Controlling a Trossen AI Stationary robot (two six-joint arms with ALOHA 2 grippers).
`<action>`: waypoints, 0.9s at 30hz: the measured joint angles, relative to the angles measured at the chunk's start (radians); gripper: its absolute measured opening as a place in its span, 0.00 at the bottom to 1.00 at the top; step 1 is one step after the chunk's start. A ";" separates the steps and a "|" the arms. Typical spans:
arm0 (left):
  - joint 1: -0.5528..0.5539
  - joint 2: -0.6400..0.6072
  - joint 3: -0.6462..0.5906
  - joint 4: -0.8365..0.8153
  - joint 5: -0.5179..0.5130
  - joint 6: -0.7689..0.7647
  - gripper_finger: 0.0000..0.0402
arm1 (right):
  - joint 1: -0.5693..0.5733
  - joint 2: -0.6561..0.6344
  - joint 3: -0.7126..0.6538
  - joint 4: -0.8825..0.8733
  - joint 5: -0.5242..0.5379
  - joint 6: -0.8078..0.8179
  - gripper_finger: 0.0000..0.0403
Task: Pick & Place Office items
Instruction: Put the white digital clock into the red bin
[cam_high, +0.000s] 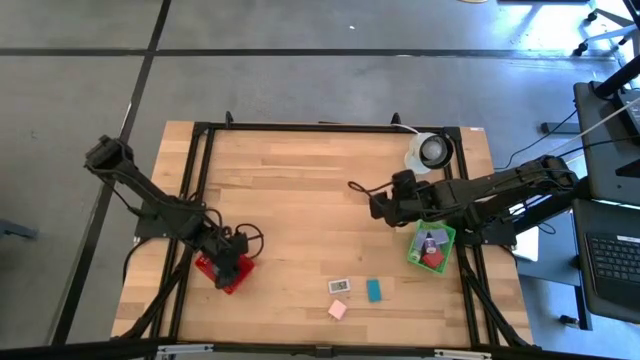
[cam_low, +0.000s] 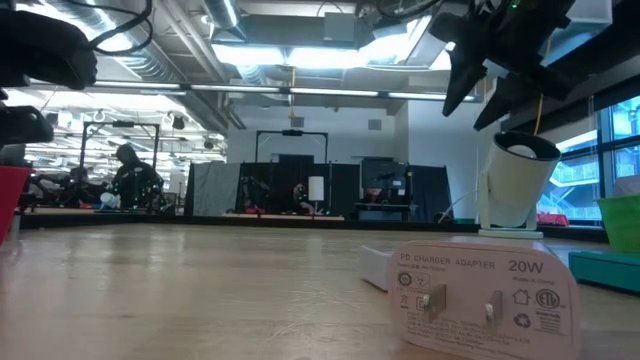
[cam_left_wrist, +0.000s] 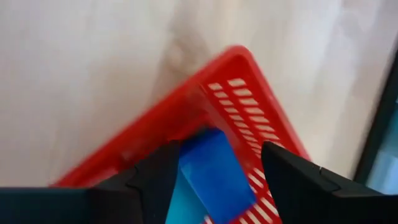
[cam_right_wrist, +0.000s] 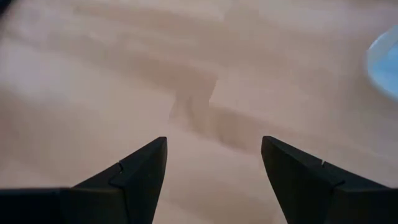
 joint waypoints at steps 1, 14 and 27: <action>0.010 -0.008 0.000 0.000 0.033 0.004 0.56 | 0.000 0.000 0.000 0.004 -0.035 -0.017 0.65; 0.112 -0.122 0.001 0.099 0.124 0.089 0.56 | 0.071 0.009 0.000 0.251 -0.310 -0.324 0.65; 0.155 -0.143 0.001 0.360 -0.157 0.184 0.56 | 0.163 0.212 0.000 0.456 -0.462 -0.861 0.65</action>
